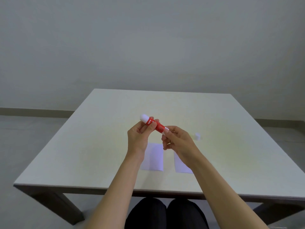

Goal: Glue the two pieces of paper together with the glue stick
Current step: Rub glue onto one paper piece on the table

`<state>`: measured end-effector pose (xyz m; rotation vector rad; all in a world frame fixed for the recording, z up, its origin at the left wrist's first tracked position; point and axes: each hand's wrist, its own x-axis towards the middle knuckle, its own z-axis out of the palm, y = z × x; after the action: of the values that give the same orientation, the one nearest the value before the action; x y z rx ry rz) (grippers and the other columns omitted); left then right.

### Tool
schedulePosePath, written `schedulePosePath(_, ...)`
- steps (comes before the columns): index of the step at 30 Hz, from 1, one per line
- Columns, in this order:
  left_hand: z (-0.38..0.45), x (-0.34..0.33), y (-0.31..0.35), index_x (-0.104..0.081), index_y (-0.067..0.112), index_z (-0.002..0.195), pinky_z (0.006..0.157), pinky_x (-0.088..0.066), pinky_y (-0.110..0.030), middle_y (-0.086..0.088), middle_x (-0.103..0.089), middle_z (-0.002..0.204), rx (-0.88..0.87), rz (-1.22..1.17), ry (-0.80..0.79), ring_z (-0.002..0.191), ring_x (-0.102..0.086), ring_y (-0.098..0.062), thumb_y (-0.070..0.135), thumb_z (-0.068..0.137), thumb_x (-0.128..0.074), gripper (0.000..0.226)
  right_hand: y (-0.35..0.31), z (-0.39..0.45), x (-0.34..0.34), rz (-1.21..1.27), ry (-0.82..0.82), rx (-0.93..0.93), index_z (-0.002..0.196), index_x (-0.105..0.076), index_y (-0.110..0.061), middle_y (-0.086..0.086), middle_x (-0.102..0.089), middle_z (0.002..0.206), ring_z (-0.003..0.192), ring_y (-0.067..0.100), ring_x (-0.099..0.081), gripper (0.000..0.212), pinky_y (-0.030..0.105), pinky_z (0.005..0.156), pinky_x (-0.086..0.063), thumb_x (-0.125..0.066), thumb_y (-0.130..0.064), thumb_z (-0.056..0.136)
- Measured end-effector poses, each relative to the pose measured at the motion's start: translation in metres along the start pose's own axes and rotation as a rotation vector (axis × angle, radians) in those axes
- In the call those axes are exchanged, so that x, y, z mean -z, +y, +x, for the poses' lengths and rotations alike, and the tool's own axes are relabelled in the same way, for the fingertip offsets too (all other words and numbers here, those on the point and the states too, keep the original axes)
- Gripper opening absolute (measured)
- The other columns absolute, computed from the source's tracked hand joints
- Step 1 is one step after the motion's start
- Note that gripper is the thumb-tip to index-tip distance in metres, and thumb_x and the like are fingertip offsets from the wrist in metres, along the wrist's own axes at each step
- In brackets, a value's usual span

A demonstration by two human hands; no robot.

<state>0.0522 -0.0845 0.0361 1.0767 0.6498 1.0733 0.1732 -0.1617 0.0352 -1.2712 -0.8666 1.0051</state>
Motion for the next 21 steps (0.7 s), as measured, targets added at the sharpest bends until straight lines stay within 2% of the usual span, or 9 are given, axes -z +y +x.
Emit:
schedulePosePath(2,0.0,0.001,0.0,-0.074,0.022,0.085,0.091,-0.045,-0.022,0.005,-0.078,0.092,-0.001,0.008,-0.009,0.099,-0.069,-0.008,0.015,0.081,-0.071,0.009,-0.001,0.0,0.0,0.016,-0.002,-0.005,0.087,-0.061,-0.005,0.006,-0.054,0.064,0.05,0.018,-0.052,0.023,0.025,0.051,-0.048,-0.053,-0.024,0.095)
schedulePosePath(6,-0.002,0.0,-0.004,-0.071,0.021,0.094,0.087,-0.044,-0.019,0.009,-0.077,0.093,0.001,0.053,-0.052,0.096,-0.07,-0.004,0.014,0.082,-0.069,0.014,-0.003,0.002,-0.005,0.157,0.077,-0.317,0.068,-0.054,-0.009,-0.001,-0.039,0.045,0.037,0.017,-0.038,0.045,0.022,0.039,-0.037,-0.043,-0.043,0.097)
schedulePosePath(9,-0.003,0.001,-0.008,-0.072,0.022,0.094,0.093,-0.043,-0.024,0.007,-0.077,0.095,0.009,0.049,-0.057,0.098,-0.07,-0.006,0.016,0.082,-0.07,0.013,-0.001,0.003,-0.007,0.262,0.14,-0.445,0.059,-0.047,-0.011,-0.001,-0.033,0.046,0.034,0.016,-0.03,0.049,0.02,0.034,-0.031,-0.046,-0.047,0.094)
schedulePosePath(11,-0.002,0.002,-0.009,-0.072,0.022,0.094,0.096,-0.043,-0.025,0.006,-0.077,0.096,0.016,0.042,-0.057,0.101,-0.069,-0.008,0.018,0.082,-0.07,0.013,0.001,0.002,-0.007,0.255,0.109,-0.407,0.062,-0.053,-0.01,0.001,-0.042,0.047,0.037,0.018,-0.038,0.053,0.022,0.038,-0.037,-0.045,-0.051,0.093)
schedulePosePath(13,0.0,0.003,-0.01,-0.072,0.022,0.092,0.096,-0.044,-0.027,0.006,-0.077,0.096,0.014,0.038,-0.047,0.102,-0.069,-0.011,0.018,0.082,-0.07,0.011,0.002,0.001,-0.007,0.249,0.009,-0.302,0.078,-0.065,-0.007,0.006,-0.058,0.058,0.048,0.022,-0.054,0.051,0.029,0.051,-0.049,-0.046,-0.052,0.092)
schedulePosePath(15,0.001,0.005,-0.011,-0.072,0.023,0.092,0.091,-0.048,-0.024,0.007,-0.077,0.096,0.007,0.075,-0.071,0.099,-0.07,-0.01,0.017,0.083,-0.069,0.011,0.004,0.001,-0.007,0.305,-0.079,-0.189,0.099,-0.068,-0.008,0.007,-0.065,0.074,0.06,0.023,-0.062,0.038,0.032,0.061,-0.055,-0.054,-0.042,0.091)
schedulePosePath(16,0.003,0.008,-0.01,-0.072,0.024,0.094,0.086,-0.049,-0.019,0.008,-0.077,0.098,-0.001,0.11,-0.116,0.099,-0.069,-0.007,0.016,0.083,-0.069,0.013,0.005,0.002,-0.007,0.343,-0.079,-0.152,0.102,-0.068,-0.007,0.007,-0.064,0.076,0.061,0.022,-0.063,0.031,0.031,0.062,-0.055,-0.057,-0.034,0.091)
schedulePosePath(18,0.009,0.017,-0.008,-0.069,0.025,0.105,0.081,-0.048,-0.01,0.011,-0.074,0.106,-0.005,0.214,-0.243,0.103,-0.066,0.0,0.016,0.085,-0.067,0.022,0.006,0.004,-0.007,0.408,0.022,-0.152,0.097,-0.066,-0.005,0.007,-0.061,0.072,0.056,0.018,-0.06,0.019,0.027,0.058,-0.055,-0.058,-0.021,0.092)
schedulePosePath(21,0.02,0.05,-0.003,-0.049,0.023,0.134,0.094,-0.043,-0.018,0.006,-0.059,0.132,0.09,0.421,-0.291,0.12,-0.056,-0.005,0.02,0.087,-0.066,0.051,0.012,0.008,0.001,0.39,0.236,-0.163,0.078,-0.063,-0.01,0.003,-0.055,0.062,0.051,0.018,-0.053,0.013,0.026,0.053,-0.05,-0.061,-0.016,0.089)
